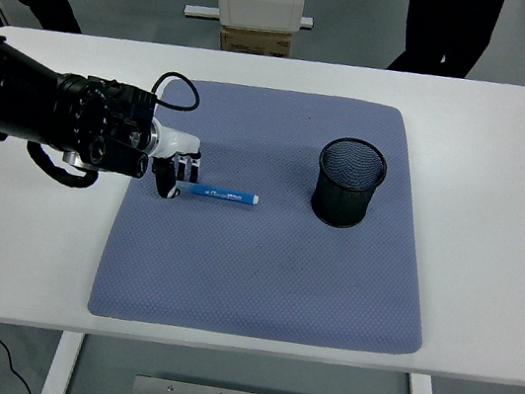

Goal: Left hand places marker in pen holder

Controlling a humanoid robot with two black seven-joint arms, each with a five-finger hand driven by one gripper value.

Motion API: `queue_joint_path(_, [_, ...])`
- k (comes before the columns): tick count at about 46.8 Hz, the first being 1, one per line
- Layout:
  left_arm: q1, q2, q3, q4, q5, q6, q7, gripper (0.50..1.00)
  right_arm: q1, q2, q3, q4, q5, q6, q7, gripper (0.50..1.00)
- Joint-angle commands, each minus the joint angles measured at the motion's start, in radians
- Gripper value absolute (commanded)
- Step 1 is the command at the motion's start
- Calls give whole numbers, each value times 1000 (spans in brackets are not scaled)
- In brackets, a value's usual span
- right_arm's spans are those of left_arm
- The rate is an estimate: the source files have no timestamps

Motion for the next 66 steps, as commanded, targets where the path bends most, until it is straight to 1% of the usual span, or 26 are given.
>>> queue_joint_path(1, [0, 0, 0, 0, 0, 3, 0, 590, 0, 0, 0, 0, 1, 1, -1, 1000])
queue_joint_path(12, [0, 0, 0, 0, 0, 3, -1, 587, 0, 0, 0, 1, 1, 1, -1, 1000])
queue_joint_path(15, [0, 0, 0, 0, 0, 3, 0, 572, 0, 0, 0, 0, 1, -1, -1, 1000])
queue_joint_path(17, [0, 0, 0, 0, 0, 3, 0, 572, 0, 0, 0, 0, 1, 1, 1, 1000])
queue_joint_path(18, [0, 0, 0, 0, 2, 5, -1, 558, 0, 0, 0, 0, 1, -1, 1, 1000])
queue_joint_path(21, [0, 0, 2, 0, 2, 5, -1, 552, 0, 0, 0, 0, 1, 1, 1, 1000])
queue_joint_path(25, [0, 0, 2, 0, 2, 5, -1, 502, 0, 0, 0, 1, 1, -1, -1, 1000])
queue_joint_path(26, [0, 0, 2, 2, 2, 5, -1, 500, 0, 0, 0, 0, 1, 1, 1, 1000])
queue_joint_path(66, [-3, 0, 6, 0, 2, 0, 0, 500, 0, 0, 0, 0, 1, -1, 1, 1000])
